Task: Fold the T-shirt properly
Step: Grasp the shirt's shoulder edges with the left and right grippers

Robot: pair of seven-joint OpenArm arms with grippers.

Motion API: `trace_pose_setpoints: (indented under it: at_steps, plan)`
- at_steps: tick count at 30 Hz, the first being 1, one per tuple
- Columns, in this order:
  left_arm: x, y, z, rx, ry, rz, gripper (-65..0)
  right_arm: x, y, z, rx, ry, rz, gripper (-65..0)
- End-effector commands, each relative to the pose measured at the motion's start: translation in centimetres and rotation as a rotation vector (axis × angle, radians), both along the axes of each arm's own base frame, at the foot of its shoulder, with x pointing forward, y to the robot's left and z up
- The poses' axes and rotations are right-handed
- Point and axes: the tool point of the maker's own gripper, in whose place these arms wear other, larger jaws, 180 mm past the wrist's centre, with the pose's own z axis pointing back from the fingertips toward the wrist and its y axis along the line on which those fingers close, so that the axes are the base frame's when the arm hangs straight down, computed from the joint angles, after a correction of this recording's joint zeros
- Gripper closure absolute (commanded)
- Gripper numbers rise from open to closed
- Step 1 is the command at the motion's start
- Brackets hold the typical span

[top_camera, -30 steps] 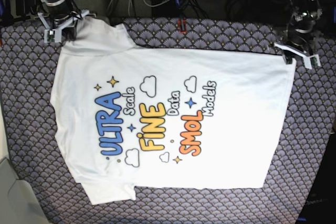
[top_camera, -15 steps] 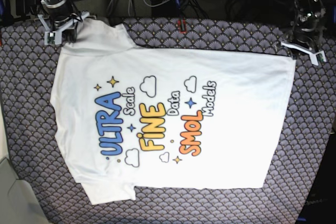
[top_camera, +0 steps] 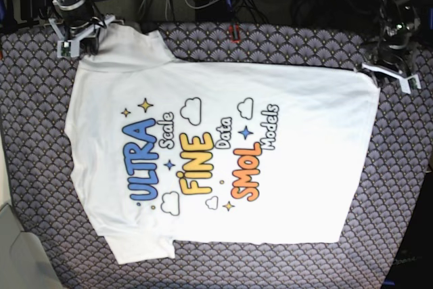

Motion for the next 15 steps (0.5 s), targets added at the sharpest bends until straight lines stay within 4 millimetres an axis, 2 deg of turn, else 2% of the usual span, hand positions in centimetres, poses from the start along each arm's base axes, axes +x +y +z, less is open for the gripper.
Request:
trace_pose_setpoints:
  at_steps: [1,10,15]
  plan:
    - [0.6,0.5,1.0,0.019,-0.036,-0.001,-21.0,-1.6,0.0,-1.3,-0.005,0.087,0.006,0.0]
    - [0.8,0.4,1.1,0.017,-0.040,0.000,-21.0,-1.6,0.1,-1.3,-0.004,0.088,0.009,0.0]
    - [1.7,-0.6,1.1,0.008,-0.049,-0.029,-21.0,-1.6,1.4,-1.5,0.011,0.095,0.046,0.0]
